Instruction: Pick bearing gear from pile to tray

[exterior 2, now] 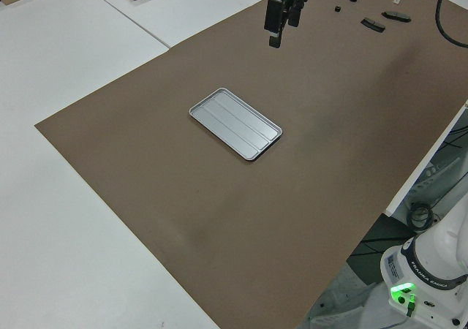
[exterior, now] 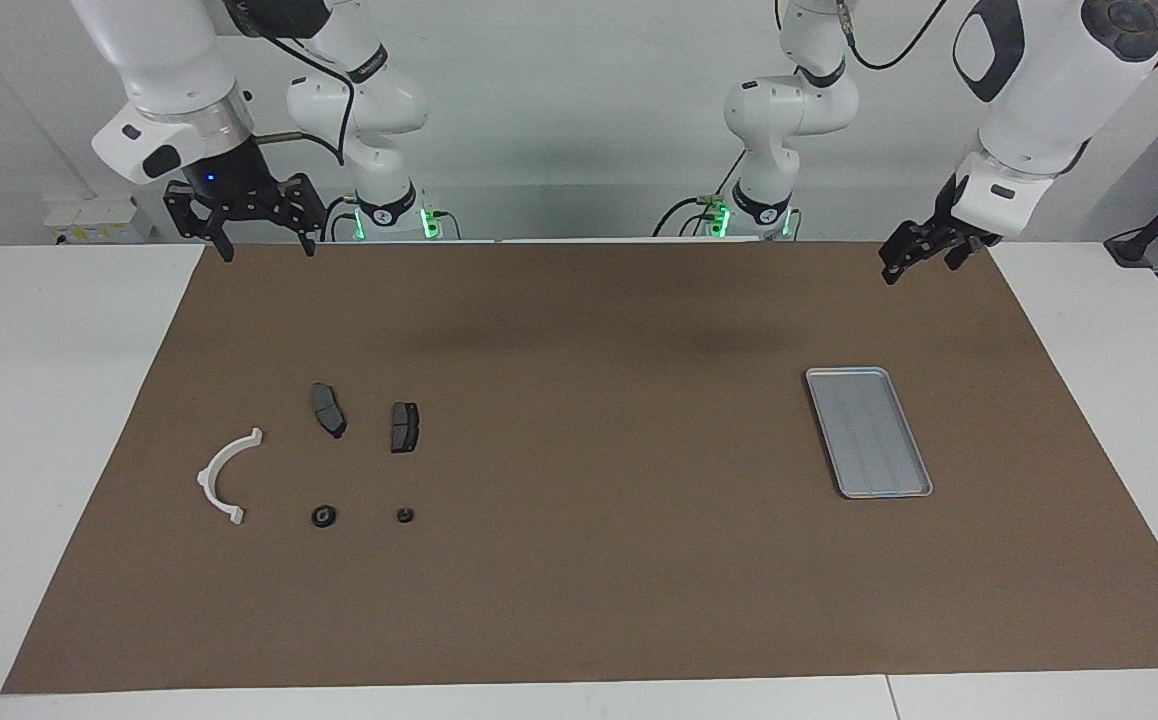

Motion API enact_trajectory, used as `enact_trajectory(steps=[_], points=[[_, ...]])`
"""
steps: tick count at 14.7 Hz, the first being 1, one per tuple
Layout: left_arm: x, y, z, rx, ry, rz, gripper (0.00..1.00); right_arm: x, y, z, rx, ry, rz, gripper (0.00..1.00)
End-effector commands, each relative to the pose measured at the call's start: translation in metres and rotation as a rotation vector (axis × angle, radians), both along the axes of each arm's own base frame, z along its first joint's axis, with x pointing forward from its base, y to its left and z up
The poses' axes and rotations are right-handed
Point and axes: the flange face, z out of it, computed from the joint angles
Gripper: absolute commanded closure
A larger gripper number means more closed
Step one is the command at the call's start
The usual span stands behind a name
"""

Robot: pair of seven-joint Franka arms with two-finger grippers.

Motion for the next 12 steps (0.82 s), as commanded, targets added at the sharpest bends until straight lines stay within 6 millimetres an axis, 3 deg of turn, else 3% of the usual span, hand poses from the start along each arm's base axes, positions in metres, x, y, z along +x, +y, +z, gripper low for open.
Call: enact_trajectory(steps=[1,5,12], points=[[-0.006,0.002,0.007,-0.008,0.003,-0.003,0.00,0.019,0.035,-0.041,0.017,-0.012,-0.042,0.00],[-0.006,0.002,0.007,-0.008,0.003,-0.003,0.00,0.063,0.072,-0.114,0.042,-0.008,-0.148,0.00],[-0.006,0.002,0.006,-0.008,0.005,-0.003,0.00,0.134,0.098,-0.237,0.060,-0.001,-0.172,0.00]])
